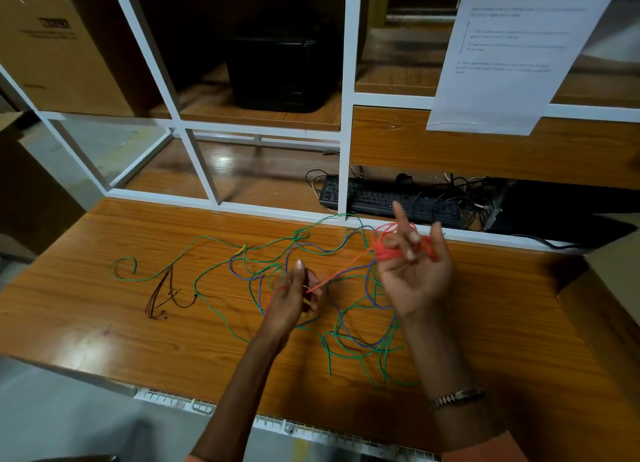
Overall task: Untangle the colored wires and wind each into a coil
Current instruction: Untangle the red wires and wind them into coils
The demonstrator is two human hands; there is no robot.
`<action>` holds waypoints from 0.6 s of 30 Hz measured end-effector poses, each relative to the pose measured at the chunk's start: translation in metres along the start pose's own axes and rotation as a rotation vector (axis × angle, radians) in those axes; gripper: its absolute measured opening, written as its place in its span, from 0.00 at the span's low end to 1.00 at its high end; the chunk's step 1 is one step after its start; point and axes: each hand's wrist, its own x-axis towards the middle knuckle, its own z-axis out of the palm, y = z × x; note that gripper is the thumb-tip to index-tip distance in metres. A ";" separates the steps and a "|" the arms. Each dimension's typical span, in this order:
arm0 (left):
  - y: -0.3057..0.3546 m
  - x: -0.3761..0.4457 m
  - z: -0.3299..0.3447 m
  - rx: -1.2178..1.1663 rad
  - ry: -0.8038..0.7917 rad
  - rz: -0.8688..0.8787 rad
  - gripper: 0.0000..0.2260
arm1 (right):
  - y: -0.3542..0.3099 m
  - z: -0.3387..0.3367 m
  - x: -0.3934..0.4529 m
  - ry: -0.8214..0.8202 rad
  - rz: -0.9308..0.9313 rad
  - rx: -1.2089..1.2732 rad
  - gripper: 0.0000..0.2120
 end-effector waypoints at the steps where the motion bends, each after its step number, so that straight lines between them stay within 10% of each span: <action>1: 0.003 -0.008 0.005 0.014 -0.018 0.071 0.21 | -0.004 0.000 0.000 0.105 -0.104 0.026 0.32; 4: 0.019 -0.023 0.014 0.083 -0.094 0.298 0.14 | -0.004 0.003 0.003 0.290 -0.274 -0.116 0.19; 8: 0.049 -0.025 0.020 0.059 -0.121 0.319 0.15 | 0.025 -0.002 0.011 0.467 -0.167 -0.929 0.18; 18: 0.066 -0.016 0.002 -0.353 -0.040 -0.169 0.22 | 0.056 0.004 -0.016 -0.036 0.725 -1.390 0.45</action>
